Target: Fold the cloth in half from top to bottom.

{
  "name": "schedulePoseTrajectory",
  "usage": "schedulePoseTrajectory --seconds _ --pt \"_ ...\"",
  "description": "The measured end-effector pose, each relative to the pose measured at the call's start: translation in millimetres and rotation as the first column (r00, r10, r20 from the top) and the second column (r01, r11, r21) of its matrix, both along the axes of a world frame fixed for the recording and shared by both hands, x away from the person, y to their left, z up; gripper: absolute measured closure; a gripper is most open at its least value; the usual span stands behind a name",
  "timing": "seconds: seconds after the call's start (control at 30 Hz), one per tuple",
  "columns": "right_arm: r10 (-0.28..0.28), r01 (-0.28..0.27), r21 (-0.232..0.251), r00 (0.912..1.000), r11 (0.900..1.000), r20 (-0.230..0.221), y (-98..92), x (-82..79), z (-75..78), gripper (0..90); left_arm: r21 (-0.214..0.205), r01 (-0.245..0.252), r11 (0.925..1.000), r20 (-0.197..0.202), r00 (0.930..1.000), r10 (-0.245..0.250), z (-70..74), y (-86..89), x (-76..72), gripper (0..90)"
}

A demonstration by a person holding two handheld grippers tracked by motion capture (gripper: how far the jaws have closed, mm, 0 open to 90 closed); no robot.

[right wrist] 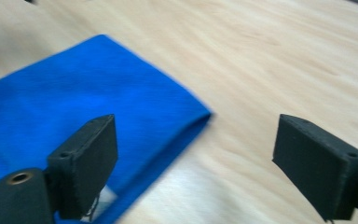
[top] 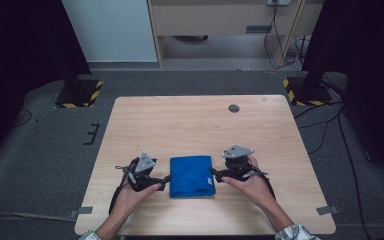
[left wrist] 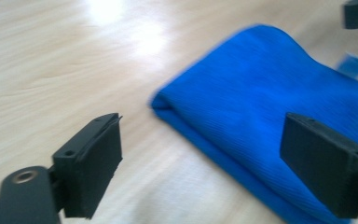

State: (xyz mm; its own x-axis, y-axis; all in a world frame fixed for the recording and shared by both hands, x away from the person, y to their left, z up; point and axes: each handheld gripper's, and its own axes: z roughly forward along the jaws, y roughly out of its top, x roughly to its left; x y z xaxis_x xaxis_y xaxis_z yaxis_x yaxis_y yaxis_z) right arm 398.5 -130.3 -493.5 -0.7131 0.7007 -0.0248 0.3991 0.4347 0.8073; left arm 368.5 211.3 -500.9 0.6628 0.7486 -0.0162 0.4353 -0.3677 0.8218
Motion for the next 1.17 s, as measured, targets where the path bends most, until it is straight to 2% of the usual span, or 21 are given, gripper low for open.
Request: schedulePoseTrajectory --seconds 0.1,0.17,0.2,0.23,0.4,0.47,0.5,0.53,0.67,0.73,0.87,1.0,1.03,1.1,1.17 --pt "-0.057 0.057 0.017 0.9983 0.9982 0.007 -15.5 8.1 4.0 11.8 -0.002 -0.046 0.9989 -0.003 0.9989 0.046 -1.0 13.0 8.2 8.7" --pt "-0.088 0.088 0.024 0.9961 0.9959 0.004 -25.8 12.8 5.2 11.4 0.006 -0.084 0.9964 -0.023 0.9962 0.085 -5.3 26.5 16.5 7.5" --pt "-0.088 0.088 0.024 0.9961 0.9959 0.004 -25.8 12.8 5.2 11.4 0.006 -0.084 0.9964 -0.023 0.9962 0.085 -5.3 26.5 16.5 7.2" --pt "-0.116 0.116 0.022 0.9932 0.993 -0.008 -35.6 16.9 4.5 11.0 0.013 -0.098 0.9951 -0.027 0.9948 0.098 -6.9 30.6 19.2 7.2" --pt "-0.189 0.189 0.011 0.9819 0.9819 -0.014 -58.4 25.3 -1.8 10.8 0.034 -0.155 0.9872 -0.044 0.9867 0.157 -13.4 48.5 30.5 7.2" --pt "-0.23 0.23 0.018 0.973 0.973 -0.022 -67.4 28.2 -4.5 10.7 0.065 -0.174 0.9826 -0.043 0.9833 0.177 -16.9 53.4 34.7 7.2" --pt "-0.268 0.268 -0.002 0.9629 0.9633 -0.03 -76.1 31.9 -7.9 10.2 0.076 -0.178 0.9812 -0.049 0.9821 0.182 -19.5 55.4 36.8 7.2" --pt "-0.268 0.268 -0.002 0.9629 0.9633 -0.03 -76.1 31.9 -7.9 10.2 0.088 -0.181 0.9796 -0.059 0.9808 0.186 -22.3 57.2 38.7 7.2" --pt "-0.341 0.34 -0.012 0.9386 0.9402 -0.055 -92.6 37.1 -15.7 10.8 0.124 -0.198 0.9723 -0.093 0.9733 0.21 -32.5 62.8 43.9 7.2" --pt "-0.366 0.366 -0.02 0.9282 0.9306 -0.067 -99.4 39.1 -21.3 10.6 0.137 -0.207 0.9688 -0.099 0.9702 0.221 -35.3 64.0 45.1 7.1" --pt "-0.41 0.408 -0.039 0.9068 0.9122 -0.1 -107.8 41.7 -30.6 10.6 0.134 -0.209 0.9688 -0.109 0.9686 0.224 -35.6 64.3 46.2 6.5" --pt "-0.428 0.419 -0.094 0.8955 0.9033 -0.123 -108.5 44.8 -39.7 9.7 0.136 -0.201 0.9702 -0.119 0.9689 0.217 -35.8 64.4 47.1 4.4" --pt "-0.431 0.419 -0.105 0.8928 0.9018 -0.132 -108.1 45.6 -43.1 6.2 0.136 -0.201 0.9702 -0.119 0.9689 0.217 -35.8 64.3 47.2 4.2" --pt "-0.43 0.422 -0.084 0.8949 0.9027 -0.121 -108.5 46.1 -46.0 5.1 0.136 -0.2 0.9703 -0.119 0.969 0.216 -35.8 64.2 47.3 4.0" --pt "-0.429 0.421 -0.087 0.8955 0.9029 -0.119 -109.0 47.2 -46.1 4.6 0.136 -0.2 0.9703 -0.12 0.9689 0.217 -35.9 64.2 47.3 3.9"
